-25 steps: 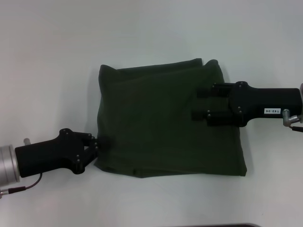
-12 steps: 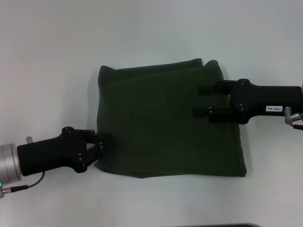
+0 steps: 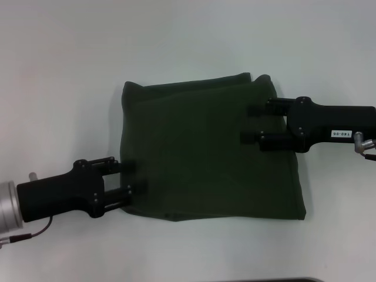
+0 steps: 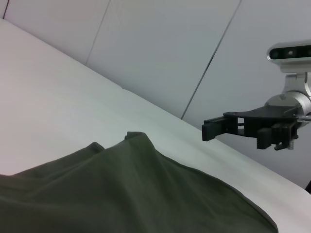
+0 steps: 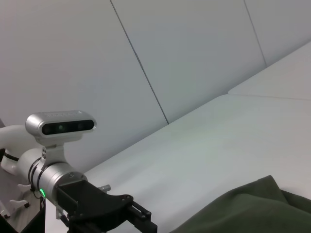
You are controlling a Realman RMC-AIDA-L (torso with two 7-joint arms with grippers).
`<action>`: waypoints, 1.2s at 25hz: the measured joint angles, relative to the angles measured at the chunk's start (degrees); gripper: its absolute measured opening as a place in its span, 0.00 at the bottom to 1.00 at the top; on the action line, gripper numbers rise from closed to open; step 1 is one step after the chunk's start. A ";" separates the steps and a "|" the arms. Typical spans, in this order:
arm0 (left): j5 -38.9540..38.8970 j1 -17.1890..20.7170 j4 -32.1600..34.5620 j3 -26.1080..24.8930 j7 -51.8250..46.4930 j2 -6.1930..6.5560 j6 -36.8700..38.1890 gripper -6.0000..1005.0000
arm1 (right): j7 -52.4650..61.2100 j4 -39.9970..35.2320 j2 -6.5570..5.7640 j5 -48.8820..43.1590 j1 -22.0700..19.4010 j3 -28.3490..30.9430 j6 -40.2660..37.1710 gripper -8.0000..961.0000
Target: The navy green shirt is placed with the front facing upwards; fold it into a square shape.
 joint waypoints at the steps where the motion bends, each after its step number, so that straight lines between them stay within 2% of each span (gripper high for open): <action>1: 0.01 0.18 0.03 0.02 0.11 0.05 0.17 0.41 | 0.00 0.00 -0.02 0.00 0.00 0.00 0.00 0.85; 9: -0.01 0.35 0.06 -0.29 0.22 0.14 1.08 0.74 | -0.09 0.00 0.11 0.00 0.27 -0.02 0.00 0.85; 14: 0.15 0.55 0.14 0.11 0.26 0.67 2.44 0.79 | -0.03 0.00 0.19 -0.13 0.50 -0.03 0.01 0.85; 19: 1.44 0.79 0.00 0.22 0.26 1.18 4.04 0.79 | -0.03 0.00 0.17 -0.08 0.37 -0.03 0.15 0.85; 30: 3.22 0.84 -0.45 0.81 0.11 0.73 3.24 0.79 | -0.01 0.00 0.11 -0.06 0.27 -0.03 0.50 0.85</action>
